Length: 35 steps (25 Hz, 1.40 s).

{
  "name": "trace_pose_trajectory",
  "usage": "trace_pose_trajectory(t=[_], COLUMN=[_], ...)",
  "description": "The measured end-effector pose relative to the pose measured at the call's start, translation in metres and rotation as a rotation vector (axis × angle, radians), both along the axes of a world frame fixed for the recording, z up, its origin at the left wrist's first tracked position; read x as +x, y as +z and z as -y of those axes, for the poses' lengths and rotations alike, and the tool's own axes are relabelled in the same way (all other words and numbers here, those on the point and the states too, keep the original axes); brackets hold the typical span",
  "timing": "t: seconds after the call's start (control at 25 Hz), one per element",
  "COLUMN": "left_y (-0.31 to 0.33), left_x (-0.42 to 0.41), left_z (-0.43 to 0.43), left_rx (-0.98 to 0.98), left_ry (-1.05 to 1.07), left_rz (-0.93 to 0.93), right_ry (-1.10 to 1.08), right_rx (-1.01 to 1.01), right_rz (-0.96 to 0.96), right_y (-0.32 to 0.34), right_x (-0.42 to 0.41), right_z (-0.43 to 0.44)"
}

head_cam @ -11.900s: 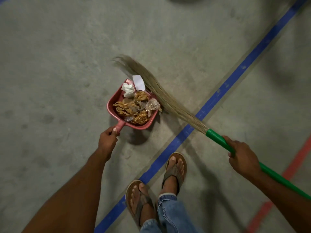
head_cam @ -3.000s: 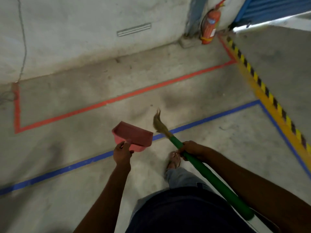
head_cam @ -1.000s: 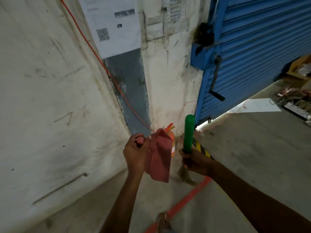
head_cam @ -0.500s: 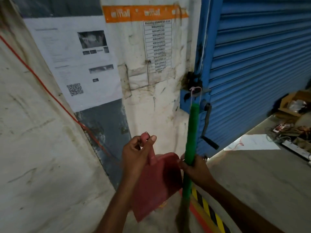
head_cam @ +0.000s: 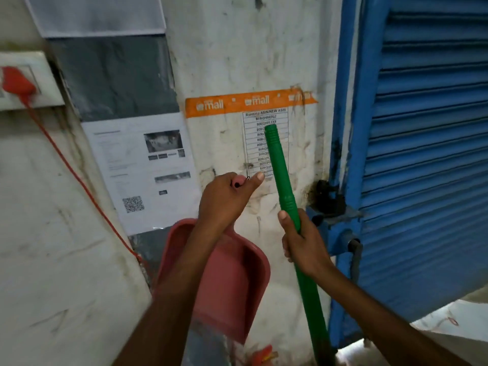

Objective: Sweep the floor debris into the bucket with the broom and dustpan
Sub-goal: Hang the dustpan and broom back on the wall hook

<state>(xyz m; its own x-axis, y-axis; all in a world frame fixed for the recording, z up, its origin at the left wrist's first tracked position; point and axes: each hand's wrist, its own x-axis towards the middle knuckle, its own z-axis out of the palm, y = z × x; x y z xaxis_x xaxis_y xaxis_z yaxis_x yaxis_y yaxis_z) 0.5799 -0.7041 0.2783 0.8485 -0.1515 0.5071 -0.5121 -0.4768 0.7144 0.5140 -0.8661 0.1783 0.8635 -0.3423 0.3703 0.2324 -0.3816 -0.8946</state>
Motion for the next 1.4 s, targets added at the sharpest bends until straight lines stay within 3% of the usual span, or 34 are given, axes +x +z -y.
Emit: trace_pose_trajectory(t=[0.12,0.28,0.56,0.72,0.88,1.12,1.24,1.4], left_y=[0.040,0.091,0.200,0.202,0.209,0.255,0.306,0.365], left_x=[0.020,0.050,0.070,0.085,0.098,0.114,0.125,0.140], left_z=[0.012,0.025,0.032,0.056,0.088,0.092,0.096,0.112], left_rx=[-0.078,-0.128,-0.093,0.006,0.041,0.049,-0.082,-0.077], left_ry=[-0.058,-0.174,-0.204,-0.164,-0.112,-0.002,0.065,0.152], left_rz=[0.080,0.199,0.310,0.293,0.326,0.398,0.426,0.526], right_ry=[0.019,-0.063,0.026,0.055,0.237,0.333,0.269,0.128], right_rx=[-0.006,-0.186,-0.324,-0.047,0.223,0.341,0.407,0.442], right_rz=[0.162,0.325,0.317,0.504,0.471,0.555,0.559,0.616], right_y=[0.048,0.115,0.172,0.264,0.360,0.398,0.416,0.446], right_x=[0.026,0.059,0.089,0.109,0.138,0.184,0.204,0.229], right_z=[-0.006,-0.011,0.006,0.044,0.066,0.083,0.080,0.078])
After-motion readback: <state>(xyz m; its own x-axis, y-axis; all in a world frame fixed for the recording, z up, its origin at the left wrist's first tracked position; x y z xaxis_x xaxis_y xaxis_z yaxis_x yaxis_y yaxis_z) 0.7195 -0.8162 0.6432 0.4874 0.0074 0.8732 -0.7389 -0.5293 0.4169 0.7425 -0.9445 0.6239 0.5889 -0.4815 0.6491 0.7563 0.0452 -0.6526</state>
